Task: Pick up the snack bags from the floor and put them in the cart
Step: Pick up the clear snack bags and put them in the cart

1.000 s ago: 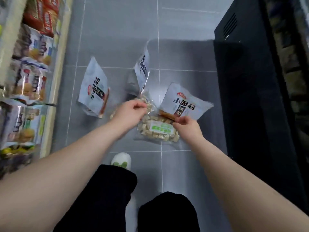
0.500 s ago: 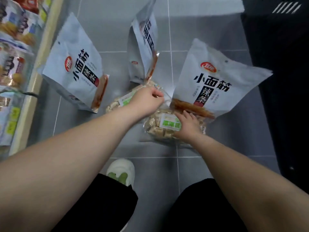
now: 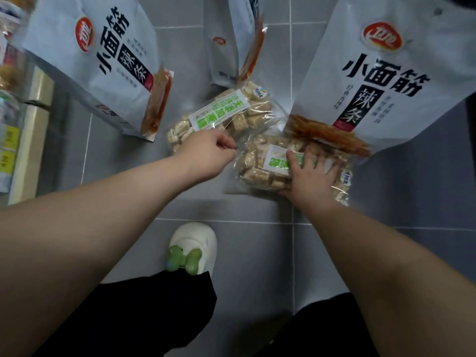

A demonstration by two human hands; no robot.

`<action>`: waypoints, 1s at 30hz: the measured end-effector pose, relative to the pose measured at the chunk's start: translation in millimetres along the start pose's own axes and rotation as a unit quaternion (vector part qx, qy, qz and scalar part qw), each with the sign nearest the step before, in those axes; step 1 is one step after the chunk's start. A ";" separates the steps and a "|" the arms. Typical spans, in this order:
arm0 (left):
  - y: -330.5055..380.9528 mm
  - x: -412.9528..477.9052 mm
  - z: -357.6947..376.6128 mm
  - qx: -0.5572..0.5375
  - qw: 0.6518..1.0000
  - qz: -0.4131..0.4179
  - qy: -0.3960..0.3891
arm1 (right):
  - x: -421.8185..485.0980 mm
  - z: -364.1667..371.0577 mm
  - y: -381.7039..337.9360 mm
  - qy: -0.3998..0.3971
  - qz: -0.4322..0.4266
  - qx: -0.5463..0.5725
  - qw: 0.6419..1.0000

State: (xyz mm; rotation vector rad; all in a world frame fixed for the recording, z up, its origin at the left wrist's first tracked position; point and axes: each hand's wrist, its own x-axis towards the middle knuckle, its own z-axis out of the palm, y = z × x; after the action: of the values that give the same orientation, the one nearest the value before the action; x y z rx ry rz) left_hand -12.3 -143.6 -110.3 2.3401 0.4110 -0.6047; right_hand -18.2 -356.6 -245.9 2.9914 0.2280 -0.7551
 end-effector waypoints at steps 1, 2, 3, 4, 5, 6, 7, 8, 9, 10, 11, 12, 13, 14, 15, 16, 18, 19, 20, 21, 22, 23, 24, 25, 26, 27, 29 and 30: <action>-2.7 0.5 -0.1 0.009 1.000 -0.001 -0.006 | 0.7 1.0 -2.8 0.010 0.005 -0.004 1.000; -4.5 1.3 0.0 0.017 1.000 0.001 -0.009 | 1.2 1.2 -4.4 0.014 0.009 -0.004 1.000; -4.9 2.3 0.2 0.023 1.000 0.001 -0.011 | 1.8 -0.8 -5.5 0.011 0.011 0.000 1.000; -4.1 3.4 -1.0 0.027 1.000 0.000 -0.009 | 2.7 -4.5 -5.7 0.005 0.013 0.007 1.000; -2.2 4.1 -2.3 0.027 1.000 -0.003 -0.006 | 3.3 -10.1 -5.7 -0.004 0.016 0.019 1.000; 0.1 4.1 -4.2 0.020 1.000 -0.007 -0.005 | 2.5 -18.2 -4.9 -0.012 0.020 0.032 0.999; 3.2 3.7 -6.5 0.006 1.000 -0.011 -0.002 | 0.5 -28.0 -3.6 -0.017 0.026 0.051 0.998; 5.0 2.4 -8.3 -0.007 1.000 -0.015 0.000 | -1.8 -35.6 -2.9 -0.022 0.029 0.079 0.996; 7.9 -0.4 -10.3 -0.017 1.000 -0.017 0.003 | -6.4 -44.8 -1.9 -0.032 0.032 0.112 0.993; 9.5 -3.8 -11.1 -0.018 1.000 -0.021 0.005 | -11.9 -50.5 -1.3 -0.042 0.035 0.146 0.988; 11.7 -7.0 -12.3 -0.011 1.000 -0.023 0.004 | -18.6 -57.3 1.0 -0.047 0.044 0.177 0.982; 13.5 -9.6 -13.4 0.003 1.000 -0.026 0.003 | -25.1 -62.6 2.4 -0.052 0.054 0.210 0.975; 14.4 -11.9 -15.2 0.012 0.999 -0.036 0.007 | -31.4 -68.3 3.5 -0.059 0.064 0.251 0.964; 16.9 -16.1 -18.3 0.005 0.999 -0.044 0.014 | -38.0 -74.7 4.9 -0.063 0.067 0.296 0.951; 21.0 -20.9 -21.7 -0.026 0.998 -0.056 0.018 | -44.7 -82.2 7.4 -0.067 0.065 0.339 0.936; 26.1 -26.3 -25.4 -0.077 0.995 -0.068 0.018 | -51.5 -91.3 9.7 -0.069 0.057 0.371 0.924; 39.3 -38.7 -31.4 -0.179 0.977 -0.112 0.007 | -65.2 -113.5 12.5 -0.057 0.024 0.403 0.913; 45.1 -44.3 -33.2 -0.216 0.967 -0.136 0.002 | -70.6 -124.1 12.8 -0.045 0.008 0.413 0.910; 51.8 -49.5 -36.5 -0.243 0.959 -0.147 -0.003 | -75.9 -136.2 12.9 -0.032 -0.003 0.422 0.906; 55.7 -51.3 -39.8 -0.270 0.950 -0.154 -0.011 | -79.4 -146.3 12.4 -0.019 -0.009 0.426 0.904; 62.8 -54.1 -44.5 -0.296 0.943 -0.152 -0.019 | -83.8 -158.1 12.6 -0.005 -0.011 0.422 0.907; 67.8 -54.8 -48.3 -0.323 0.934 -0.148 -0.023 | -86.5 -167.8 13.3 0.007 -0.013 0.413 0.910; 75.8 -57.1 -54.1 -0.341 0.929 -0.140 -0.023 | -90.7 -178.7 15.5 0.013 -0.009 0.412 0.911; 82.4 -59.1 -58.6 -0.356 0.925 -0.133 -0.024 | -93.9 -187.5 17.3 0.013 -0.004 0.413 0.911; 94.6 -64.5 -67.0 -0.361 0.923 -0.126 -0.034 | -100.8 -201.4 20.2 0.013 0.003 0.414 0.910; 105.6 -70.0 -74.5 -0.366 0.922 -0.121 -0.043 | -107.8 -213.4 22.0 0.015 0.005 0.408 0.913; 129.0 -81.4 -93.9 -0.360 0.923 -0.121 -0.055 | -127.4 -240.0 26.8 0.029 0.007 0.401 0.915; 142.9 -88.6 -107.3 -0.355 0.925 -0.122 -0.060 | -140.8 -256.4 29.3 0.038 0.013 0.405 0.913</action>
State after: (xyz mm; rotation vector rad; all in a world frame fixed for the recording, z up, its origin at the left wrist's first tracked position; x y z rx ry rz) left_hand 9.3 -184.9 83.7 1.5632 0.7332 -0.5847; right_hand -16.1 -382.9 46.9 3.7872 -0.1801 -0.9058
